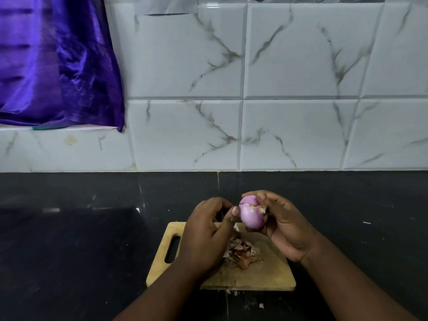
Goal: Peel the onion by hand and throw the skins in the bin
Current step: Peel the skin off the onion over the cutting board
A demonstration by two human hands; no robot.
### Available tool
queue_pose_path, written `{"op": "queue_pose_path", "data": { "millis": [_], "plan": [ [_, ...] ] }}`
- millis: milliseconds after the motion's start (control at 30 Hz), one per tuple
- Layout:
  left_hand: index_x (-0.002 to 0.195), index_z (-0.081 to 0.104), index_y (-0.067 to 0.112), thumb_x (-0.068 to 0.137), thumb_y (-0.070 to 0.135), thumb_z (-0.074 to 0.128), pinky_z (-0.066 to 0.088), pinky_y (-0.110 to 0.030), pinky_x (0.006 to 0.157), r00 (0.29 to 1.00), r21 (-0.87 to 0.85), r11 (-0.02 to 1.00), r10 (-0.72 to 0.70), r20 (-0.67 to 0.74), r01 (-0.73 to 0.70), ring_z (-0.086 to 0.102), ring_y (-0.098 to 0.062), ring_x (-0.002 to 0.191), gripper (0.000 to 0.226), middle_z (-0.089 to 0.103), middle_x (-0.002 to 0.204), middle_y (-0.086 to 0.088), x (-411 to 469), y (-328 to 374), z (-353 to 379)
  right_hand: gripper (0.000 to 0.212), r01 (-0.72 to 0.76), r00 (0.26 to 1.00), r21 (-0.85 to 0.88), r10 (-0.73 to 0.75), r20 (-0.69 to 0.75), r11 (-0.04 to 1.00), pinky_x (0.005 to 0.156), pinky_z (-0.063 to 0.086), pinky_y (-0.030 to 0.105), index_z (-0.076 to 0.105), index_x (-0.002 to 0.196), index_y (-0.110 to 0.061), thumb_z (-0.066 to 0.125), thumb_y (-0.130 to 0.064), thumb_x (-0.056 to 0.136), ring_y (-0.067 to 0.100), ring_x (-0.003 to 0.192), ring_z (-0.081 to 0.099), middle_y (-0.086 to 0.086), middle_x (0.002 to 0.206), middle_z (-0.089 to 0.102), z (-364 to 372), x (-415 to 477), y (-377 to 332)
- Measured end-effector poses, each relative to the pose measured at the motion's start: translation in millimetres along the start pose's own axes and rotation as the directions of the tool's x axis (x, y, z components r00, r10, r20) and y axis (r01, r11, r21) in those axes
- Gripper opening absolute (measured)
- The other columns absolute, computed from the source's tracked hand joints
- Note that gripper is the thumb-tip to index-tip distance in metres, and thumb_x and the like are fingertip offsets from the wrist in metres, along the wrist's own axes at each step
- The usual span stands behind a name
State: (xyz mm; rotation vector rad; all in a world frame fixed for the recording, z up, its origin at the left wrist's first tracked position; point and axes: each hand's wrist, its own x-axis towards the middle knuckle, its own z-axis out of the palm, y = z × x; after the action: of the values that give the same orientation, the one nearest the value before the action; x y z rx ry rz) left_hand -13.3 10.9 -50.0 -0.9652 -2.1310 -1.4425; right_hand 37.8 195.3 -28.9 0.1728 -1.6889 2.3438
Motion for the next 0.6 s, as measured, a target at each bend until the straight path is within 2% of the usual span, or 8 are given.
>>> {"op": "queue_pose_path", "data": {
  "millis": [100, 200, 267, 333, 400, 500, 567, 600],
  "plan": [
    [0.086, 0.061, 0.030, 0.104, 0.033, 0.057, 0.050, -0.036, 0.070, 1.000, 0.055, 0.998, -0.019, 0.007, 0.019, 0.058, -0.009, 0.084, 0.019, 0.060, 0.082, 0.013, 1.8, -3.5, 3.7, 0.033, 0.001, 0.999, 0.018, -0.001, 0.032, 1.000, 0.059, 0.063, 0.034, 0.081, 0.095, -0.009, 0.075, -0.039, 0.082, 0.019, 0.081, 0.075, 0.012, 0.097, 0.077, 1.8, -1.8, -1.6],
    [0.081, 0.060, 0.030, 0.103, 0.024, 0.061, 0.049, -0.034, 0.066, 0.996, 0.106, 0.990, -0.088, -0.033, 0.091, 0.059, -0.008, 0.079, 0.022, 0.061, 0.079, 0.011, 4.4, -8.8, 3.8, 0.062, -0.009, 0.994, 0.046, 0.004, 0.106, 0.999, 0.055, 0.062, 0.032, 0.083, 0.093, -0.012, 0.097, -0.053, 0.050, 0.017, 0.079, 0.076, 0.007, 0.093, 0.079, 2.6, -3.4, -2.9],
    [0.079, 0.064, 0.030, 0.098, 0.025, 0.068, 0.055, -0.038, 0.066, 0.986, 0.137, 0.977, -0.161, -0.039, 0.165, 0.062, -0.007, 0.078, 0.020, 0.065, 0.079, 0.010, 5.3, -12.3, 2.5, 0.064, 0.003, 0.995, 0.070, -0.010, 0.097, 0.998, 0.050, 0.059, 0.029, 0.084, 0.088, -0.012, 0.099, -0.053, 0.042, 0.016, 0.073, 0.076, 0.007, 0.088, 0.079, 1.2, -4.1, -5.5],
    [0.085, 0.067, 0.035, 0.090, 0.022, 0.074, 0.053, -0.028, 0.071, 0.991, 0.203, 0.970, -0.135, 0.008, 0.131, 0.061, -0.002, 0.088, 0.016, 0.067, 0.086, 0.017, 2.4, -11.4, 1.1, 0.055, 0.003, 0.998, 0.029, -0.005, 0.064, 1.000, 0.050, 0.058, 0.029, 0.082, 0.088, -0.011, 0.096, -0.047, 0.049, 0.018, 0.073, 0.074, 0.010, 0.089, 0.077, -0.4, -2.5, -5.8],
    [0.093, 0.070, 0.038, 0.085, 0.015, 0.076, 0.048, -0.022, 0.076, 0.997, 0.210, 0.976, -0.070, 0.034, 0.061, 0.058, 0.001, 0.095, 0.025, 0.066, 0.091, 0.021, 0.7, -8.3, 0.8, 0.049, -0.026, 1.000, -0.031, 0.026, 0.006, 0.999, 0.059, 0.059, 0.033, 0.079, 0.092, -0.009, 0.089, -0.045, 0.061, 0.025, 0.081, 0.071, 0.016, 0.093, 0.074, -1.9, 0.2, -1.4],
    [0.096, 0.076, 0.035, 0.089, 0.017, 0.074, 0.055, -0.031, 0.077, 0.999, 0.145, 0.989, -0.036, -0.041, 0.041, 0.062, 0.000, 0.092, 0.019, 0.070, 0.090, 0.021, 1.7, -6.0, 0.2, 0.063, -0.070, 0.996, -0.117, 0.062, -0.071, 0.991, 0.075, 0.054, 0.038, 0.076, 0.096, -0.008, 0.093, -0.055, 0.058, 0.035, 0.093, 0.059, 0.023, 0.100, 0.065, -1.2, 0.7, 4.4],
    [0.103, 0.078, 0.033, 0.095, 0.032, 0.068, 0.057, -0.035, 0.077, 0.998, 0.133, 0.991, 0.022, -0.063, -0.014, 0.064, -0.001, 0.092, 0.013, 0.072, 0.093, 0.021, 1.9, -4.7, -0.3, 0.055, -0.076, 0.994, -0.163, 0.062, -0.088, 0.984, 0.074, 0.053, 0.039, 0.077, 0.095, -0.008, 0.090, -0.053, 0.066, 0.035, 0.093, 0.058, 0.024, 0.100, 0.063, -2.1, 0.9, 5.3],
    [0.107, 0.079, 0.033, 0.096, 0.040, 0.064, 0.057, -0.034, 0.078, 0.996, 0.137, 0.989, 0.064, -0.063, -0.055, 0.065, -0.002, 0.093, 0.020, 0.073, 0.096, 0.021, 1.8, -3.2, -1.0, 0.050, -0.078, 0.994, -0.175, 0.063, -0.094, 0.981, 0.073, 0.054, 0.039, 0.077, 0.093, -0.008, 0.087, -0.050, 0.070, 0.035, 0.090, 0.059, 0.023, 0.098, 0.064, -2.1, 0.9, 4.9]
  ]
}}
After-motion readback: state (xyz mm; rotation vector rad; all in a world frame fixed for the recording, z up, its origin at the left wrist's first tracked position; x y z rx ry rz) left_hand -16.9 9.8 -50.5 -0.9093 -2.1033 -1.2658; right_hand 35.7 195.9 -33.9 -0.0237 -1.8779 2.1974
